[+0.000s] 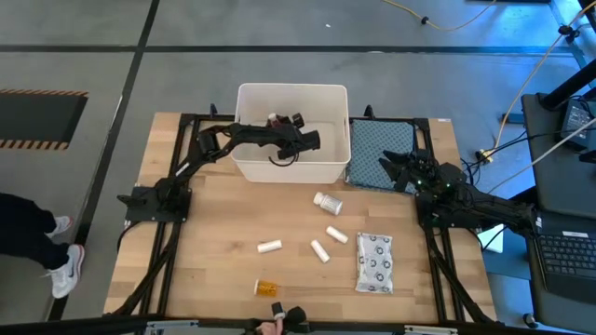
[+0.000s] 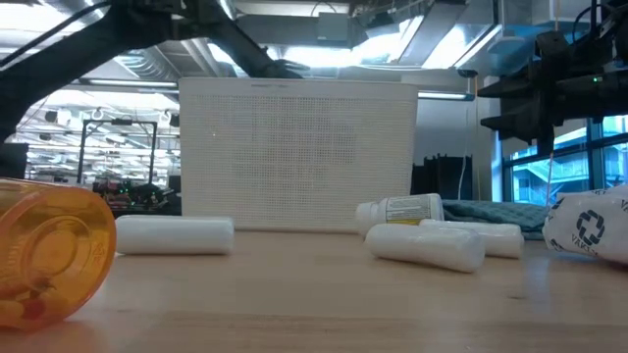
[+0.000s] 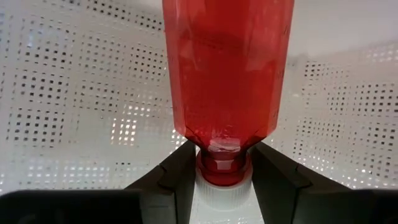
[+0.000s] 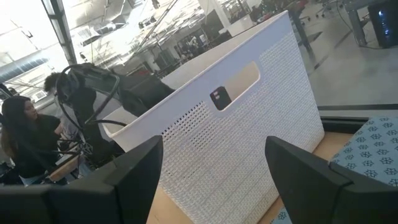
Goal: Pick & place medical supplies in basket/bin
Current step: Put the red medicine bottle into the white bin, then put the orange medicine bottle into the white bin
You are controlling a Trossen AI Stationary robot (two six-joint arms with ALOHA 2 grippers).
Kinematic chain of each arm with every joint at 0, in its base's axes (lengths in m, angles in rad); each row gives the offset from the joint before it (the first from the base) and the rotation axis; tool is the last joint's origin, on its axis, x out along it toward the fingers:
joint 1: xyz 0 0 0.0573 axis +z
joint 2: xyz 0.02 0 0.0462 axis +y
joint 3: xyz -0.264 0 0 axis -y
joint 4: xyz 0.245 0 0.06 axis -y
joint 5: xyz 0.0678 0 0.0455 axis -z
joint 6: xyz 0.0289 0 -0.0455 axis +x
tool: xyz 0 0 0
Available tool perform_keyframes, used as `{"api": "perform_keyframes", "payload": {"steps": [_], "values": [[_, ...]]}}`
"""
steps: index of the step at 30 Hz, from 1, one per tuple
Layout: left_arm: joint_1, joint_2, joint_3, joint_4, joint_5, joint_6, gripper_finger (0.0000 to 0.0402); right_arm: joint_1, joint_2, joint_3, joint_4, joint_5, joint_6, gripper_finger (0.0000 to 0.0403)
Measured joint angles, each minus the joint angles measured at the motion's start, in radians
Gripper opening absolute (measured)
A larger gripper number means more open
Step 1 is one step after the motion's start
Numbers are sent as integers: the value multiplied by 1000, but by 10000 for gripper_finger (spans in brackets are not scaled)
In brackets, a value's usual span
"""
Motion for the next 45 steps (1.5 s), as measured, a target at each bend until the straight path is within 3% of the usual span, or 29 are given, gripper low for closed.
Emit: {"api": "perform_keyframes", "payload": {"steps": [6,13,27,37,45], "values": [[0,-1,0,9,5,-77,141,0,0,0,0,0,-6,284],[-1,-1,0,1,17,-54,172,0,0,0,0,0,-25,284],[-3,-25,4,2,2,-68,173,0,0,0,0,0,-31,284],[-15,-267,32,11,-2,-93,162,0,0,0,0,0,-32,284],[-45,-585,32,22,-2,-357,147,0,0,0,0,0,-32,284]]}}
